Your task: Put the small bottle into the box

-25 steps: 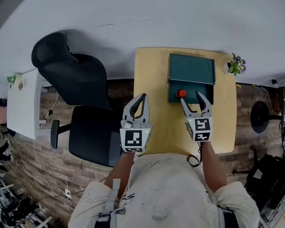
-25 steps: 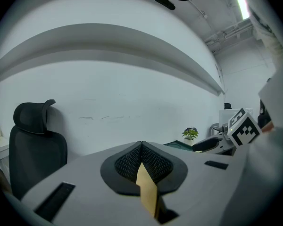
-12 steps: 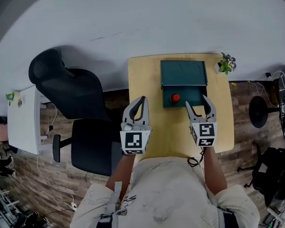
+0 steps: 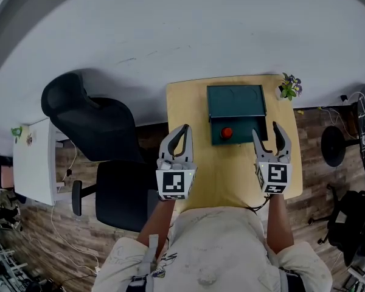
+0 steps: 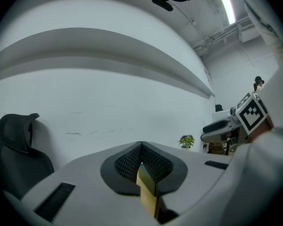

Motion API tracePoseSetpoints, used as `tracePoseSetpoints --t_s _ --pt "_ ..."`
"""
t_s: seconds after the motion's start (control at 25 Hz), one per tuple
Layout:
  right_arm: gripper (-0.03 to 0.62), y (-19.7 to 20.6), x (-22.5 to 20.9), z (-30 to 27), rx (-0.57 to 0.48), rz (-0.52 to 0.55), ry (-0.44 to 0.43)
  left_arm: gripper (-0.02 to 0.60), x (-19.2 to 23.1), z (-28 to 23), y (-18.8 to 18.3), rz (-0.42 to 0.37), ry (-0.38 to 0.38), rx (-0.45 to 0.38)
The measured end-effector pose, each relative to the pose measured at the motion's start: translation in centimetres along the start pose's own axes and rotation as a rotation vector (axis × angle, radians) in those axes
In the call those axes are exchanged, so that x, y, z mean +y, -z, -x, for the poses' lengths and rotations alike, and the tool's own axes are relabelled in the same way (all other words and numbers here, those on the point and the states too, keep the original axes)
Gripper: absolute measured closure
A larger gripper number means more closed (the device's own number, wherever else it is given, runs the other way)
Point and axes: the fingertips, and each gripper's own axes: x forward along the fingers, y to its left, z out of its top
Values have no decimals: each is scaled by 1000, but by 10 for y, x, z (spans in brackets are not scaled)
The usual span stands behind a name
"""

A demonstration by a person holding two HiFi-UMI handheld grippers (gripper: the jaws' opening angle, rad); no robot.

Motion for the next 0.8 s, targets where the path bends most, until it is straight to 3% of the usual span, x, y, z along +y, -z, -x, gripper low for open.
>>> tracePoseSetpoints --t_s 0.6,0.8 --pt "312 -78 -14 17 -208 31 33 574 10 -3 -44 -48 -29 -84" --pt "312 -85 -13 19 -233 47 28 574 10 -1 -50 -68 -34 -104"
